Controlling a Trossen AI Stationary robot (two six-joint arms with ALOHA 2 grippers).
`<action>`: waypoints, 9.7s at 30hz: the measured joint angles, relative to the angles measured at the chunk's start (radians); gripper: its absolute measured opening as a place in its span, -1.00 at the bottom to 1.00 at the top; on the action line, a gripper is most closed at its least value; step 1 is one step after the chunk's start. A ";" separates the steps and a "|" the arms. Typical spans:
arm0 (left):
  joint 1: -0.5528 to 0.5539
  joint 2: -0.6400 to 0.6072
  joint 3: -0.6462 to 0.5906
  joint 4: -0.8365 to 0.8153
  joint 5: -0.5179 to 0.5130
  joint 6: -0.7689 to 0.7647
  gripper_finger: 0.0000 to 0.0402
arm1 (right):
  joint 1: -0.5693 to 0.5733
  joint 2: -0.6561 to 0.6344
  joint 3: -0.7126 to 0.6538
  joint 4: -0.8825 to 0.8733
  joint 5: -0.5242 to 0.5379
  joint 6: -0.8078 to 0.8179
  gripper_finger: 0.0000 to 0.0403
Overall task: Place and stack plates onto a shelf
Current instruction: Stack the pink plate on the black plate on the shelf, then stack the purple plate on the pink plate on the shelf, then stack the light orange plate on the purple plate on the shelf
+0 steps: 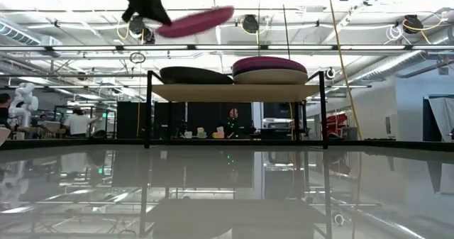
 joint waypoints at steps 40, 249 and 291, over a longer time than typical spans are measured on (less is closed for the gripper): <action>0.198 0.256 0.135 -0.133 0.105 0.000 -0.85 | 0.000 0.000 -0.026 0.005 0.003 0.003 -0.38; -1.067 0.263 -0.443 0.034 0.247 -0.201 -0.20 | -0.320 0.147 -0.230 0.454 -0.417 0.095 -0.14; -0.929 0.305 -0.413 0.010 0.275 -0.226 -0.95 | -0.320 0.148 -0.229 0.446 -0.392 0.124 -0.14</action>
